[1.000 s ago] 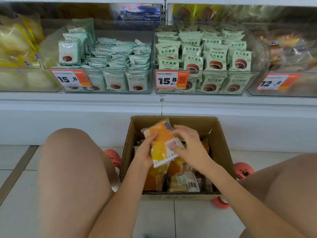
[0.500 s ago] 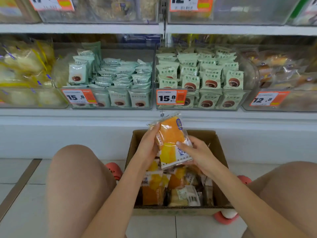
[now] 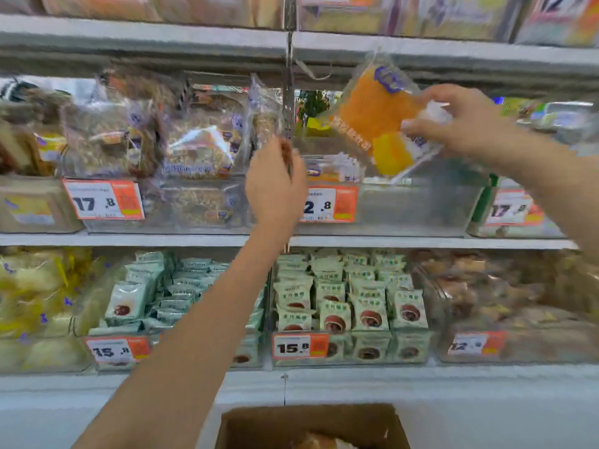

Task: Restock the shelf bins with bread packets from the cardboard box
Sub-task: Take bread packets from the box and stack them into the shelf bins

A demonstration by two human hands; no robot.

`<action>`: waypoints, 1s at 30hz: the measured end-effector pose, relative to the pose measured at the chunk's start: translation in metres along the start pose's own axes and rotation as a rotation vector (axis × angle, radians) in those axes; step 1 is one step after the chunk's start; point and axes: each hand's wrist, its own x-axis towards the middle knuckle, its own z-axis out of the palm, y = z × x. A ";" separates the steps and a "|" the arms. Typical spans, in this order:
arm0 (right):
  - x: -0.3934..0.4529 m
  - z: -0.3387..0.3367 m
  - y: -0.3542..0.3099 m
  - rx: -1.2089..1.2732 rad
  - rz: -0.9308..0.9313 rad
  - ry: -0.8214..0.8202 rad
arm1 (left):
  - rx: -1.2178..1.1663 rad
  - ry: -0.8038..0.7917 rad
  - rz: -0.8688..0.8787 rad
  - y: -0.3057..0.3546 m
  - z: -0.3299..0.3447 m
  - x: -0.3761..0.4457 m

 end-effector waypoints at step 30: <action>0.033 0.085 0.065 -0.082 -0.113 0.226 | 0.245 -0.129 0.798 -0.042 0.027 0.003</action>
